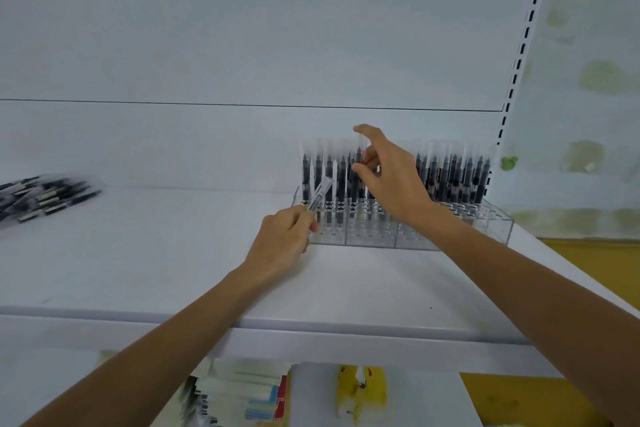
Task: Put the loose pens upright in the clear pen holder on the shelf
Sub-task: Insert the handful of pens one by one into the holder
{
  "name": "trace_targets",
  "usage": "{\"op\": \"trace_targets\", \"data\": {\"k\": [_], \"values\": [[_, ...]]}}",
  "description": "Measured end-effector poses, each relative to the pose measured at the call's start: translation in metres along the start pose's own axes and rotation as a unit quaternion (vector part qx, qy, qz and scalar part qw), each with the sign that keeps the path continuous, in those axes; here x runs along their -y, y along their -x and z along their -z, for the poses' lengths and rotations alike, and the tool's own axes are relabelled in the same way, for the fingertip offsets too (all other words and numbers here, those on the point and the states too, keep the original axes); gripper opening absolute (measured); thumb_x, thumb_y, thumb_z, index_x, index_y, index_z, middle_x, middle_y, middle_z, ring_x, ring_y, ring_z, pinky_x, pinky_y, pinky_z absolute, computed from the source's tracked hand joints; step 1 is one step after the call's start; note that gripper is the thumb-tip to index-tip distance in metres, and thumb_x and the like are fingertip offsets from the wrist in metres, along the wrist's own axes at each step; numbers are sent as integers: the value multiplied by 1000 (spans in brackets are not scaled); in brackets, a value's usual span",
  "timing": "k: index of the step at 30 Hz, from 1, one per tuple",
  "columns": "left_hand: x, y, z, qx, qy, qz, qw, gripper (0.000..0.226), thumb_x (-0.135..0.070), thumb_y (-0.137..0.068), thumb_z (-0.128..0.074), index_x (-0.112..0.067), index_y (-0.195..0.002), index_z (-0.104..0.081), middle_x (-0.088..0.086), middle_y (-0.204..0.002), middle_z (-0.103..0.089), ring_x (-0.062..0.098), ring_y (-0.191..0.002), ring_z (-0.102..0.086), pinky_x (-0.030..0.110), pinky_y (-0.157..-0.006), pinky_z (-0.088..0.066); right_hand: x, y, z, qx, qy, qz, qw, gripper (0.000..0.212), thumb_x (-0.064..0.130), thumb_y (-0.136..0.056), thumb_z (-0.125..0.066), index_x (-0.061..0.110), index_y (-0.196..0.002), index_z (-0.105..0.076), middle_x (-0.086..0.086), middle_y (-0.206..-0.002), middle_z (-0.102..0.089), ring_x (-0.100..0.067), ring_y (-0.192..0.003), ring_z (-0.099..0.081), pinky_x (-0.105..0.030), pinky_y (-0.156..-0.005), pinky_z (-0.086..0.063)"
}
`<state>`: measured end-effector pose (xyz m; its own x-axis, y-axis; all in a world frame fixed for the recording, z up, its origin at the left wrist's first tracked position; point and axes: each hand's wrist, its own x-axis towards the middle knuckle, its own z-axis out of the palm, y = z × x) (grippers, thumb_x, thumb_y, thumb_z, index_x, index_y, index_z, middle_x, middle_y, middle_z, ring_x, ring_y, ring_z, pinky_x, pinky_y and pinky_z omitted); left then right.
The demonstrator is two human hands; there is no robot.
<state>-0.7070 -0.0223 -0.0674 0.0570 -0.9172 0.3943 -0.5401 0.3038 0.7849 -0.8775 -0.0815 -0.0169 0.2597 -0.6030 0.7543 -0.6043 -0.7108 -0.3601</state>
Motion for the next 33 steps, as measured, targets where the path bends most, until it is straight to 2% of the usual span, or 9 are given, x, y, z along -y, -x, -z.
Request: {"op": "trace_targets", "data": {"k": [6, 10, 12, 15, 18, 21, 24, 29, 33], "values": [[3, 0, -1, -11, 9, 1, 1000, 33, -18, -95, -37, -11, -73, -59, -2, -49, -49, 2, -40, -39, 22, -51, -36, -4, 4, -10, 29, 22, -7, 999, 54, 9, -91, -60, 17, -140, -39, -3, -85, -55, -21, -78, -58, -33, -79, -52], [2, 1, 0, -14, 18, -6, 1000, 34, -20, -96, -36, -13, -72, -59, -2, -49, -50, 1, -40, -42, 19, -52, -35, -5, 10, -10, -30, 55, -9, 998, 60, 19, -89, -62, 24, -143, -35, -4, -99, -52, -16, -76, -50, -28, -71, -48], [-2, 0, 0, -15, 26, -13, 999, 34, -19, -96, -36, -13, -71, -58, -2, -48, -49, 2, -41, -43, 14, -49, -35, 1, 12, -9, -67, 51, -7, 996, 51, 23, -90, -61, 23, -138, -43, 1, -98, -51, -11, -72, -47, -24, -66, -44], [-13, -4, -1, -22, 42, -29, 998, 33, -19, -96, -37, -12, -71, -56, -2, -49, -50, 7, -45, -44, 14, -47, -35, 15, 14, -6, -25, -46, -52, 997, 29, 28, -91, -60, 16, -117, -57, 7, -78, -59, -3, -62, -51, -21, -65, -46], [-25, -6, -5, -19, 41, -54, 997, 31, -22, -97, -37, -12, -75, -55, 0, -53, -52, 8, -46, -46, 17, -49, -37, 30, 17, -5, 29, -158, -112, 981, 32, 33, -85, -66, 18, -111, -55, 2, -77, -67, 0, -65, -58, -9, -61, -45], [-32, -4, -11, -9, 37, -71, 997, 28, -25, -98, -37, -13, -78, -53, 1, -56, -55, 7, -46, -48, 20, -49, -37, 38, 16, 1, 41, -210, -147, 966, 37, 24, -81, -72, 19, -112, -52, -2, -83, -71, -11, -78, -67, -21, -76, -53], [-32, -1, -13, 4, 42, -82, 996, 28, -24, -98, -39, -18, -73, -48, -2, -61, -58, 9, -52, -51, 25, -57, -42, 44, 6, 15, 29, -236, -161, 958, 38, 12, -82, -71, 20, -113, -50, -2, -84, -70, -14, -76, -69, -32, -80, -57], [-10, 10, -10, 97, -89, -121, 984, 12, -23, -97, -43, -20, -90, -53, -7, -83, -58, 7, -74, -51, 18, -66, -39, 30, -18, 43, -95, -190, -119, 970, 48, 2, -86, -63, 19, -127, -44, -4, -86, -62, -17, -72, -67, -31, -67, -60], [6, 13, -15, 158, -219, -178, 946, 19, -27, -93, -48, -19, -104, -61, -2, -102, -57, 13, -98, -47, 27, -88, -39, 12, -19, 40, -107, -83, -73, 988, 44, 5, -87, -61, 17, -127, -46, 0, -83, -58, -5, -68, -58, -11, -67, -51]]}}
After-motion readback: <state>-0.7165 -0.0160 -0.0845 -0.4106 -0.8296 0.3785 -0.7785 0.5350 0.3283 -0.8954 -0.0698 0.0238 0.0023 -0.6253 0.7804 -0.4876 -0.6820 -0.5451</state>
